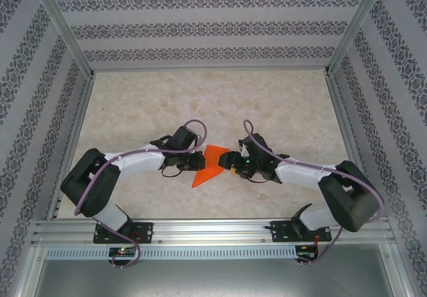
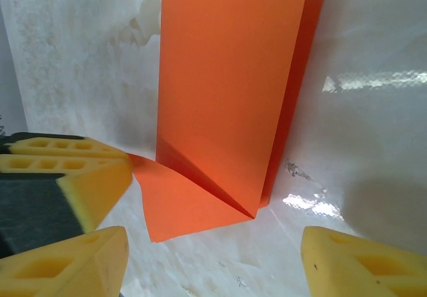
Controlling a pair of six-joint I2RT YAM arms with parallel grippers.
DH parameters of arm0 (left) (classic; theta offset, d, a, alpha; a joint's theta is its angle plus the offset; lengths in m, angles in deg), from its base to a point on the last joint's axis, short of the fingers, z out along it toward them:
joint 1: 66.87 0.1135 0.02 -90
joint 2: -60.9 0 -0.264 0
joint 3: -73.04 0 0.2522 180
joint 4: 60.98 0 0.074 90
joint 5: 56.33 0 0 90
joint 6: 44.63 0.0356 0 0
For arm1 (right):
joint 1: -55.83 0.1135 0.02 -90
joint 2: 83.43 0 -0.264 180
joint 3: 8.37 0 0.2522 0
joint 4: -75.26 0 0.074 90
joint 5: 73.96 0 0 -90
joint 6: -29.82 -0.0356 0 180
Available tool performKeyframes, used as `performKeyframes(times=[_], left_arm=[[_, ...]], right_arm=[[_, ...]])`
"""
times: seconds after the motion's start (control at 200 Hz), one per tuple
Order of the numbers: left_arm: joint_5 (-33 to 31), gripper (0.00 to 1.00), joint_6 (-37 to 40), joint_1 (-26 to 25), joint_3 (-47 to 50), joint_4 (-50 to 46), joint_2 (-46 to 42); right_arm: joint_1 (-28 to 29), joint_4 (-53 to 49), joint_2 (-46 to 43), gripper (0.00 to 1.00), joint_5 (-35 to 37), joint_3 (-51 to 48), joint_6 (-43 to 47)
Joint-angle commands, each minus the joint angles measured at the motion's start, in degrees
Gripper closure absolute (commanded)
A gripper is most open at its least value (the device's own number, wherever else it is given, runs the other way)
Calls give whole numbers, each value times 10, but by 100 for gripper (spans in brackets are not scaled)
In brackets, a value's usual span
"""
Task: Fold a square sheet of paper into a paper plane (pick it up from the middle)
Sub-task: Fourth fold the wing at the center of the table.
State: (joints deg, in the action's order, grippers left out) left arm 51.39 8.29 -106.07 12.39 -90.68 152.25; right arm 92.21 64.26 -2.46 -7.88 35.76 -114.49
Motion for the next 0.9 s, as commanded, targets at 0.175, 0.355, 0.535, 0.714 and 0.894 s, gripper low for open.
performKeyframes(times=[0.175,0.355,0.535,0.714,0.894], left_arm=[[-4,87,10,-8,1,3,27],[-12,88,6,-8,6,5,33],[-15,90,5,-8,4,-2,48],[-12,90,6,-8,6,0,51],[-16,90,9,-8,6,-7,48]], right_arm=[[13,28,36,33,-24,26,-1],[17,60,60,36,-42,27,-12],[18,68,73,41,-48,40,-12],[18,80,83,43,-56,51,-11],[16,83,93,43,-51,62,-11]])
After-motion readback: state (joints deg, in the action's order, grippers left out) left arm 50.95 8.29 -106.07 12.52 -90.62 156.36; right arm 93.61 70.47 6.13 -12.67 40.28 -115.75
